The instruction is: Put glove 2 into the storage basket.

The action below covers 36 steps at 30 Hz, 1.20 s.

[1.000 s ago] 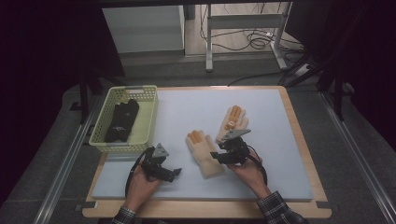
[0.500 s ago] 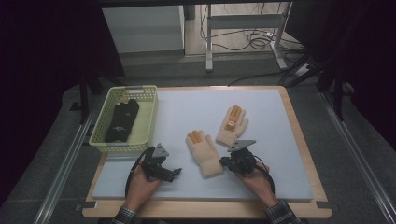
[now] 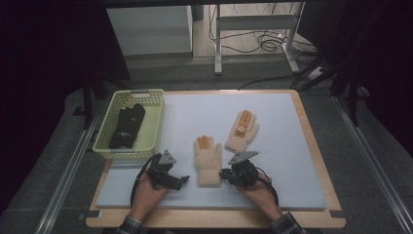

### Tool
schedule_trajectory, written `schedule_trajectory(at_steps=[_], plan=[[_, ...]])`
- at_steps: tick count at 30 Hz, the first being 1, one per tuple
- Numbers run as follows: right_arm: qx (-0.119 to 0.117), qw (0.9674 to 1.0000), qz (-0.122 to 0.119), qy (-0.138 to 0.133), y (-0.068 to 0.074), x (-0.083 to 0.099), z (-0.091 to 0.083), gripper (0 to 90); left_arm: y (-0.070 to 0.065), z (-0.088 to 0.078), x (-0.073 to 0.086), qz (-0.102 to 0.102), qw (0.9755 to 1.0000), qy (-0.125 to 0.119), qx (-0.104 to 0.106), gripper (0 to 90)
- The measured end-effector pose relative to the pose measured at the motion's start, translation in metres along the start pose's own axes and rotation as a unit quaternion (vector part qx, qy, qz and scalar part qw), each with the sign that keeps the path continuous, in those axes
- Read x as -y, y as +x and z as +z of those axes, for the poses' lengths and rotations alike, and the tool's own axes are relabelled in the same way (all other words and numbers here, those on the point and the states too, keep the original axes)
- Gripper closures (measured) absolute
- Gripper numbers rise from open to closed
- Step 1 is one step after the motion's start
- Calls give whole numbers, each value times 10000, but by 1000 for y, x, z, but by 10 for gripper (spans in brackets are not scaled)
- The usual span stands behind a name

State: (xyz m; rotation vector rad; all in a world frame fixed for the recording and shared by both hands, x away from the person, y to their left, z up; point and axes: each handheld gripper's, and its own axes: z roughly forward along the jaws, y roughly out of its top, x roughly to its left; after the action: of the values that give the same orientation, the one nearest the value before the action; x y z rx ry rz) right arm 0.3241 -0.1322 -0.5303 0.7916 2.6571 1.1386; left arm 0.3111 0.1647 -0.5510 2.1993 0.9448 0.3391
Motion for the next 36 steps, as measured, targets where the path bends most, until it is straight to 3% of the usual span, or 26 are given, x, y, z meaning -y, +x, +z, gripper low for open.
schedule_trajectory(at_steps=[7,13,23,36], plan=[[-33,9999,-106,-15,8,-5,8,774,0,0,0,0,10000,1,3,14],[83,9999,-57,-62,-1,-5,0,743,0,0,0,0,10000,1,4,14],[535,9979,228,-281,-38,-12,-18,691,0,0,0,-4,10000,3,3,14],[1229,9904,544,-338,-88,-25,-20,578,0,0,0,-5,10000,1,2,14]])
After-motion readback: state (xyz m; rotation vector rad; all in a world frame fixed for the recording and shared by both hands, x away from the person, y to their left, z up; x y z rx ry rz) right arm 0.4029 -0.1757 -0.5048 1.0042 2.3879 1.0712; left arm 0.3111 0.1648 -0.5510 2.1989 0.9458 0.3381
